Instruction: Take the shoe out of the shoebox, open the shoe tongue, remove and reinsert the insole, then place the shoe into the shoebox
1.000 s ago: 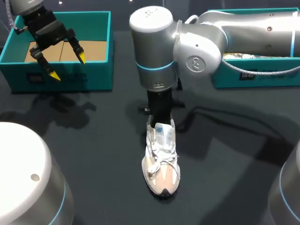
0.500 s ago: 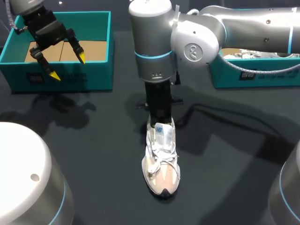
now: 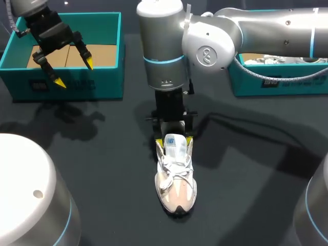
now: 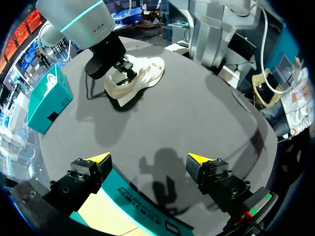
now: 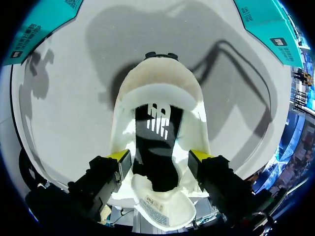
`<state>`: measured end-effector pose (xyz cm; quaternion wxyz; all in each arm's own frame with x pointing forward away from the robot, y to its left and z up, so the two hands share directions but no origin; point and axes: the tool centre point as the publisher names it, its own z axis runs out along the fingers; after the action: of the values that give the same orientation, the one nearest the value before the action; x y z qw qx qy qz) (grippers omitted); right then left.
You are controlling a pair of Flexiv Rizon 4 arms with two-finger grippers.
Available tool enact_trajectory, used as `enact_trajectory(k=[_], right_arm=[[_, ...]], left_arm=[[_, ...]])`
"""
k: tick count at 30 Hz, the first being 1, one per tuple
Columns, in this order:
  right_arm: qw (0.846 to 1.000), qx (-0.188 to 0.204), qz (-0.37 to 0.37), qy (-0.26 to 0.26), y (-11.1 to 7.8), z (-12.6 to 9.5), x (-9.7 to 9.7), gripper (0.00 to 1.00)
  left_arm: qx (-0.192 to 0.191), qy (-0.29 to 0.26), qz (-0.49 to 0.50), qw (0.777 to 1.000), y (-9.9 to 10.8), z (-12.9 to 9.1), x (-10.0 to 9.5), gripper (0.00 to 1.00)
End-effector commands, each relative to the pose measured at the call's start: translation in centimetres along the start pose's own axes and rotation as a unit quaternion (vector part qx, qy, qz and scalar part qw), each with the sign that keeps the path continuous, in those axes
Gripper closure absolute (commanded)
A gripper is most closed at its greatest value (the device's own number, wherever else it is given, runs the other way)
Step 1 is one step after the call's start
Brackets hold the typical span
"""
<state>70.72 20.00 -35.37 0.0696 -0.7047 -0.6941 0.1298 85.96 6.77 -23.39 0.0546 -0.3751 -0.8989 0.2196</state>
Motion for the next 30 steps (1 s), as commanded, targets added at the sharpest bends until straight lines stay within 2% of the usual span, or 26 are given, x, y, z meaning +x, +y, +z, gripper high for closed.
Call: enact_trajectory(k=[1, 6, 23, 30], right_arm=[[1.000, 0.001, 0.005, -0.002, -0.3, 0.3, 0.2, 0.11], [1.000, -0.005, 0.012, -0.003, -0.8, 0.2, 0.0, 0.00], [0.999, -0.042, 0.028, -0.006, -2.5, -0.7, -0.8, 0.00], [0.999, -0.053, 0.012, 0.001, -1.8, -0.2, -1.3, 0.02]], left_arm=[[-0.001, 0.000, 0.000, 1.000, 0.0, 0.0, 0.1, 0.00], [-0.001, 0.000, 0.000, 1.000, 0.0, 0.0, 0.1, 0.00], [-0.001, 0.000, 0.000, 1.000, 0.0, 0.0, 0.1, 0.00], [-0.001, 0.000, 0.000, 1.000, 0.0, 0.0, 0.1, 0.00]])
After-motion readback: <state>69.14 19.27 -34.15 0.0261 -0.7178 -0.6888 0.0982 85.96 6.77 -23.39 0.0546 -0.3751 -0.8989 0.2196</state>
